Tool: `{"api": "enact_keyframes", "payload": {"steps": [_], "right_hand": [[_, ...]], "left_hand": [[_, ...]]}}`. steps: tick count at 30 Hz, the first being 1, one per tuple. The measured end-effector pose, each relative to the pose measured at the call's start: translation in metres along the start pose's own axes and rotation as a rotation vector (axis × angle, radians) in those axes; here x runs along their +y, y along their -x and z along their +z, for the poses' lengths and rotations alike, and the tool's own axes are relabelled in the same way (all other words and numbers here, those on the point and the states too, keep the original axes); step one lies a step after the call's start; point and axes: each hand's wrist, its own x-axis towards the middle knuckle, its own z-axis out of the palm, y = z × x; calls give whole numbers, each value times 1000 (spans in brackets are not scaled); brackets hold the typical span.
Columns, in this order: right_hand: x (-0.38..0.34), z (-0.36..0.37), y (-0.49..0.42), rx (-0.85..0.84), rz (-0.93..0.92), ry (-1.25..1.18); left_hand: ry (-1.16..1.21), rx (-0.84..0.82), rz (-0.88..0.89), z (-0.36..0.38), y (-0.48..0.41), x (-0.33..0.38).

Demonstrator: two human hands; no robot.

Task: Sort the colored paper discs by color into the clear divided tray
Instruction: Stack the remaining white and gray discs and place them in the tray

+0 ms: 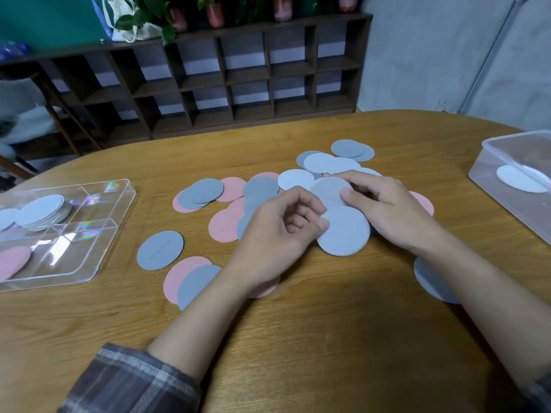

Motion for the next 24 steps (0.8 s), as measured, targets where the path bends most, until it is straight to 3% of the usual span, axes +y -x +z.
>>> {"api": "enact_keyframes", "payload": {"steps": [7,16,20,24], "right_hand": [[5,0,-2,-43,68,-54],[2,4,3,-73,-1,73],[-2,7,6,-73,-48,290],[-1,4,5,-39,-66,293]], "left_hand": [[-107,271,43,-4,-3,-2],[-344,377,77,0,-3,-5],[-459,357,159,1,-4,-8],[-565,320,214,-2,-7,-8]]}}
